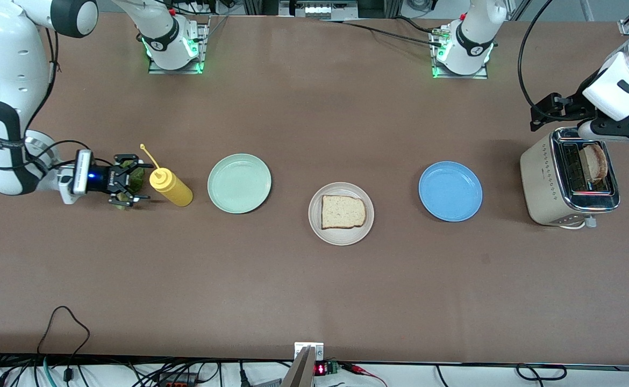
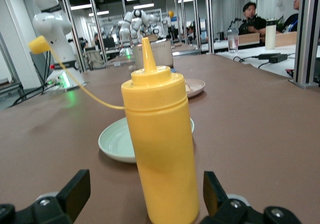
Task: Make sandwich in beige plate with both arms
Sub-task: 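Lower the bottle onto the table and open the right gripper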
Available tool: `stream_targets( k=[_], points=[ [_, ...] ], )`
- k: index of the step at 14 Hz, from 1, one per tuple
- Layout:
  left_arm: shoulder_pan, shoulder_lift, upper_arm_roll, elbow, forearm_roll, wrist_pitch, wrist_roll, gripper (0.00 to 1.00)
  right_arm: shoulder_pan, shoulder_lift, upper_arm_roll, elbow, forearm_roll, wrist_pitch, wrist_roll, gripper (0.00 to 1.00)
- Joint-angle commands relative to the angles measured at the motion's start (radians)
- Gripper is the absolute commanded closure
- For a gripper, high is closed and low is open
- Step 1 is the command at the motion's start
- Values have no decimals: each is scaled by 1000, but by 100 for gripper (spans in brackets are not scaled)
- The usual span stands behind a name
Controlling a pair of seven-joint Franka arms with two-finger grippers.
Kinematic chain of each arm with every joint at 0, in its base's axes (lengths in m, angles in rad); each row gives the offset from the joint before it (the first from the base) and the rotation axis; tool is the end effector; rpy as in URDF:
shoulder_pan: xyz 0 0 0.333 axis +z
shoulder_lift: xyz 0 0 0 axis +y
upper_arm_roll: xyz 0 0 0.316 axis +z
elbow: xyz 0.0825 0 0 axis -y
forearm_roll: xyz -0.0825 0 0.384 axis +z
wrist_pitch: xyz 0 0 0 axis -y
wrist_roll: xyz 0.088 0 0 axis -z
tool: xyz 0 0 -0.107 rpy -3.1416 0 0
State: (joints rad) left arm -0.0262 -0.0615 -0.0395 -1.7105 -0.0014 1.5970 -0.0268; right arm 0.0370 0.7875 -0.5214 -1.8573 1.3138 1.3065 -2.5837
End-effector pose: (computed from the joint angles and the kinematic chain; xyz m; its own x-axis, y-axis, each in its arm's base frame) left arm 0.5333 -0.0358 0.5943 0.9979 -0.0386 -0.0520 -0.0387 -0.9992 -0.0024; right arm 0.5361 -0.1333 0.1397 0.1308 0.2471 0.9601 0.9912 -0.0151 -0.1312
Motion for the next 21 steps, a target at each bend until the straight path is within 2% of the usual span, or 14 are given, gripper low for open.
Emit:
stream_targets(
  k=[1, 5, 8, 9, 11, 12, 15, 18, 21],
  points=[
    [3, 11, 4, 29, -11, -23, 10, 0, 75, -19, -118, 36, -54, -7, 32, 0],
    [3, 11, 4, 29, -11, -23, 10, 0, 294, -27, -406, 82, -85, -15, 134, 0],
    [3, 11, 3, 29, -11, -23, 8, 0, 394, -27, -509, 84, -85, -9, 212, 0],
    [3, 11, 3, 29, -11, -23, 8, 0, 412, -28, -522, 84, -99, 0, 261, 0],
    [3, 11, 3, 29, -11, -23, 4, 0, 385, -51, -482, 110, -131, 40, 354, 0],
    [2, 11, 3, 29, -11, -23, 4, 0, 367, -98, -433, 118, -184, 81, 411, 0],
    [2, 12, 3, 29, -11, -23, 1, 0, 224, -278, -199, 124, -425, 247, 626, 0],
    [2, 11, 3, 29, -11, -23, 1, 0, 130, -352, -48, 121, -557, 333, 778, 0],
    [2, 12, 3, 29, -11, -23, 1, 0, 23, -419, 136, 92, -746, 474, 955, 0]
  ],
)
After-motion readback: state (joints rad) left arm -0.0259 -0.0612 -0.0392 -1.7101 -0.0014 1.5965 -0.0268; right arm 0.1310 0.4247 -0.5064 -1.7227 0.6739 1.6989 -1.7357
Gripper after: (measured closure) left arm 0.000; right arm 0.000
